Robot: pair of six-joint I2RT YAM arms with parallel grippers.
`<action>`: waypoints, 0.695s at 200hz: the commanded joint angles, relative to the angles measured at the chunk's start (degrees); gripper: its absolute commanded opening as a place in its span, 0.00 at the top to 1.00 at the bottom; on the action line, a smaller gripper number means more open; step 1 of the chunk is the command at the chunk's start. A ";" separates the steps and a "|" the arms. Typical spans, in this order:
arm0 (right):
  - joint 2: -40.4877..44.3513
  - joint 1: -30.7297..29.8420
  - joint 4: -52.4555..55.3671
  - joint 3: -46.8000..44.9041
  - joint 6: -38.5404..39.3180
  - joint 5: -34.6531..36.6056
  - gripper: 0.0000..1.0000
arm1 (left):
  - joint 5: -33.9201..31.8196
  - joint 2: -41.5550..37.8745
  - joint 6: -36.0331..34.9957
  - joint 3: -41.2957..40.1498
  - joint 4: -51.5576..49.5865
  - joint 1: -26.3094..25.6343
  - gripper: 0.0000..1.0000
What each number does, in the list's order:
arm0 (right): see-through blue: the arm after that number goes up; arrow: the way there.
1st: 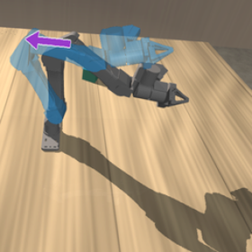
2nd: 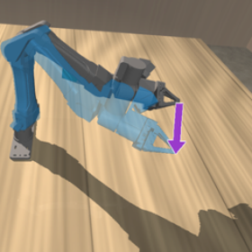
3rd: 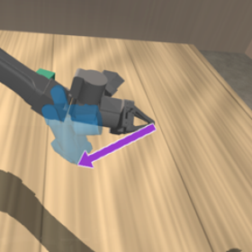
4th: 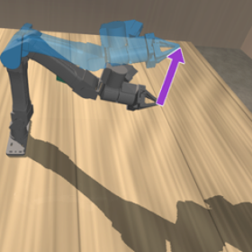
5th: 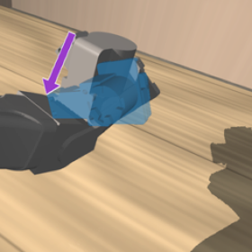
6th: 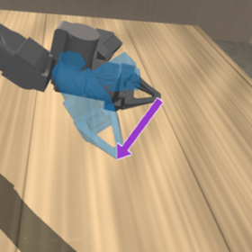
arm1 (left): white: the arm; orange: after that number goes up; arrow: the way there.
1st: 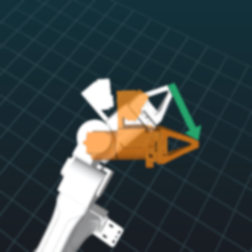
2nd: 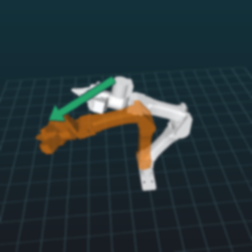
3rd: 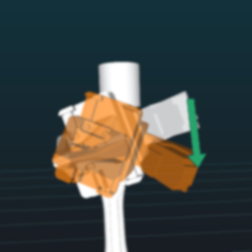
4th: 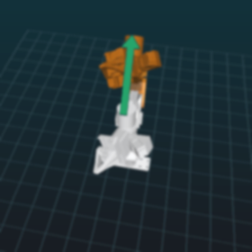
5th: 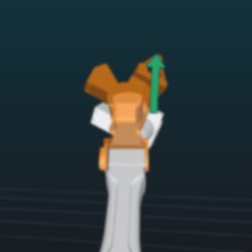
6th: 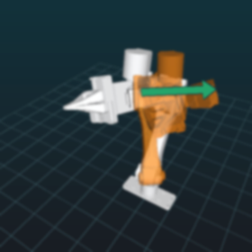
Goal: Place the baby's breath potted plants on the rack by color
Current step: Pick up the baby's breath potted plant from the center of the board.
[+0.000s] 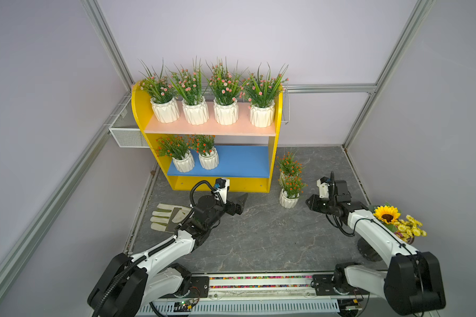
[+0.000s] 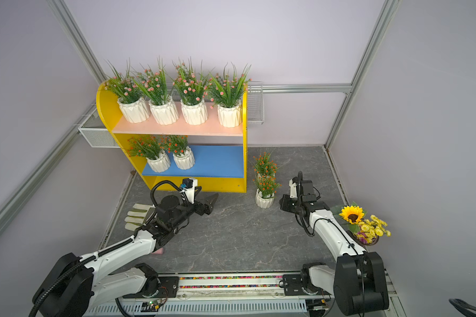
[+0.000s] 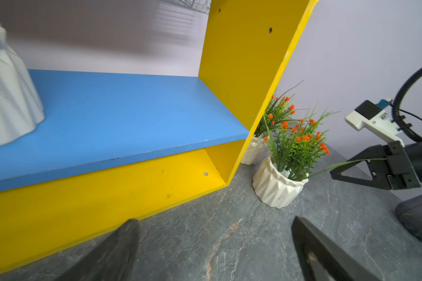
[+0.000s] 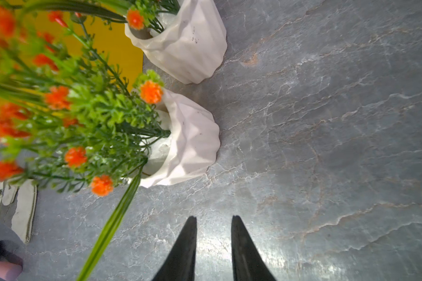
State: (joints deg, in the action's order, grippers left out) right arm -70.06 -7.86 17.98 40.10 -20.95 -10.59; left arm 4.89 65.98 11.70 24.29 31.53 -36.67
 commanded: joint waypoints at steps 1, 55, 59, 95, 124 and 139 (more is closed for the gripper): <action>-1.80 0.19 -2.74 1.58 0.98 -0.76 0.72 | 1.10 2.39 -1.02 -1.28 5.81 -1.48 0.00; -5.27 -0.66 -3.04 4.67 1.87 -0.75 0.71 | 3.87 6.39 -2.12 -2.94 10.20 -3.56 0.00; -5.54 -0.82 -3.12 4.88 1.92 -0.73 0.71 | 3.98 6.56 -2.19 -3.05 10.37 -3.67 0.00; -8.69 -2.32 -3.30 7.43 2.30 -0.58 0.71 | 5.00 8.58 -1.54 -3.14 11.51 -4.63 0.00; -11.23 -3.57 -3.48 9.12 2.49 0.37 0.70 | 4.89 9.80 -1.33 -2.32 10.68 -5.30 0.00; -12.26 -5.00 -3.21 9.90 2.75 1.26 0.68 | 4.77 10.10 -1.53 -1.71 9.65 -5.68 0.00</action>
State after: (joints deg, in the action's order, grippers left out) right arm -80.84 -11.00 15.33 48.03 -19.27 -10.33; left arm 9.08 75.44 10.28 21.85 40.95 -41.69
